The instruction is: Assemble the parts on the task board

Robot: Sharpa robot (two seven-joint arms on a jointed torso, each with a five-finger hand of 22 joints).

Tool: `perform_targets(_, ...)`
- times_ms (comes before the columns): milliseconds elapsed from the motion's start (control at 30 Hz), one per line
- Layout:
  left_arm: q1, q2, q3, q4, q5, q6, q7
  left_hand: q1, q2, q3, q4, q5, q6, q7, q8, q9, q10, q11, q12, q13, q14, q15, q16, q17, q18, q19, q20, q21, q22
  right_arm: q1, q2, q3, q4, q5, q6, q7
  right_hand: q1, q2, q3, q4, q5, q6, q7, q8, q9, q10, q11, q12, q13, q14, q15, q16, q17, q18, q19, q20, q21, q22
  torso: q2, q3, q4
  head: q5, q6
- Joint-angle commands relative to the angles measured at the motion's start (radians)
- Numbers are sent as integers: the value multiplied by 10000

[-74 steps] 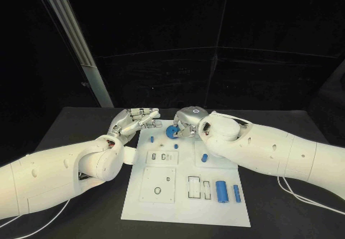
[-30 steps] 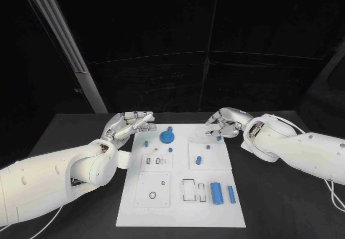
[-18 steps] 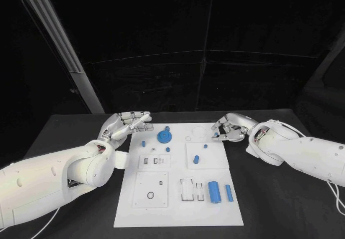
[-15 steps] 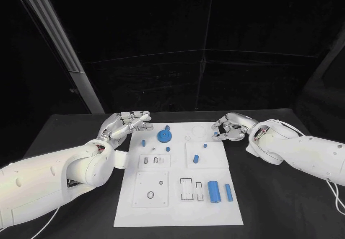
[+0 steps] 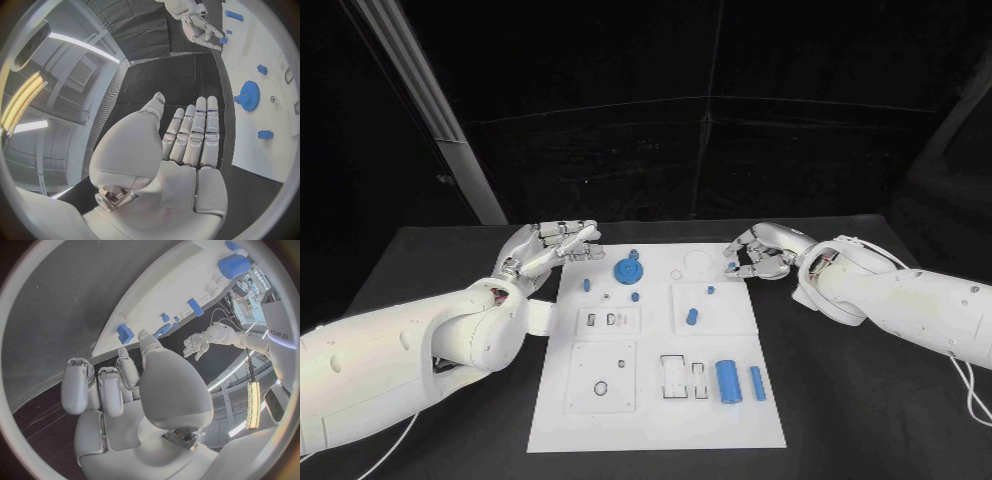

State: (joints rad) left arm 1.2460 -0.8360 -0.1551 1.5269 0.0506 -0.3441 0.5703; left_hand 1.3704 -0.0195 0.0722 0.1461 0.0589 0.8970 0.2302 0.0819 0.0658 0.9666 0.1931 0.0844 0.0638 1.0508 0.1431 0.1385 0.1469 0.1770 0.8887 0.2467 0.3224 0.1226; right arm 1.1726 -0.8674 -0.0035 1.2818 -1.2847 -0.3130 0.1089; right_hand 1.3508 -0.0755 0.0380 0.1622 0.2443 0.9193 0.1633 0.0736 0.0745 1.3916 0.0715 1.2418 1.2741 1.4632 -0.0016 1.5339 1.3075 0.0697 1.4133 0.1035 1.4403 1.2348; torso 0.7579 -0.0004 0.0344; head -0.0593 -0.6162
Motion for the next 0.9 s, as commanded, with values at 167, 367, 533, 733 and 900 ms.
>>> perform_targets(167,9,-2,7,-1,-35,134,20,22,-10,-14,-57,-41,-23,85,-45,6,-12,-21,-45,1,-65,17,-52,9,52,24,45,-62,-15,14,28,7,-44,-101,342,244,175,15,18,-118,-77,75,-41,31,13,-4,-17,93,82,851,-32,-34,1614,-39,-44,-16,-35,39,-7,4,-3,0,-19)
perform_targets(367,9,-7,7,-8,-35,146,12,22,-10,-14,-57,-41,-23,85,-45,6,-12,-21,-45,1,-65,17,-52,9,52,24,45,-62,-15,13,30,7,-88,-132,489,244,243,71,13,-178,-104,196,-66,85,34,32,-38,149,130,856,-48,-28,1632,-41,-34,-27,-29,56,-5,5,-7,13,-44)
perform_targets(533,9,-2,7,-18,-35,154,5,22,-10,-14,-57,-41,-23,85,-45,6,-12,-21,-45,1,-65,17,-52,9,52,24,45,-62,-15,13,21,7,-112,-180,605,233,293,112,13,-226,-107,281,-85,119,47,58,-55,191,167,859,-62,-24,1647,-44,-25,-39,-23,72,-9,6,0,-5,-58)
perform_targets(733,9,0,7,-23,-35,164,4,21,-7,-12,-64,-41,-19,81,-44,7,-6,-24,-44,2,-61,16,-56,11,53,26,45,-63,-19,13,30,7,-183,-256,672,223,453,210,67,-355,-101,375,-102,143,53,77,-79,221,194,865,-85,-16,1669,-48,-12,-61,-15,94,-12,9,-2,9,-108)
perform_targets(900,9,-3,7,-28,-35,164,4,24,-6,-11,-68,-41,-18,79,-44,7,-4,-25,-43,2,-60,15,-58,11,53,26,45,-64,-20,13,47,7,-232,-271,736,220,524,252,99,-415,-97,406,-105,146,52,84,-84,234,207,868,-91,-11,1684,-52,-2,-68,-8,113,-7,9,3,27,-122)
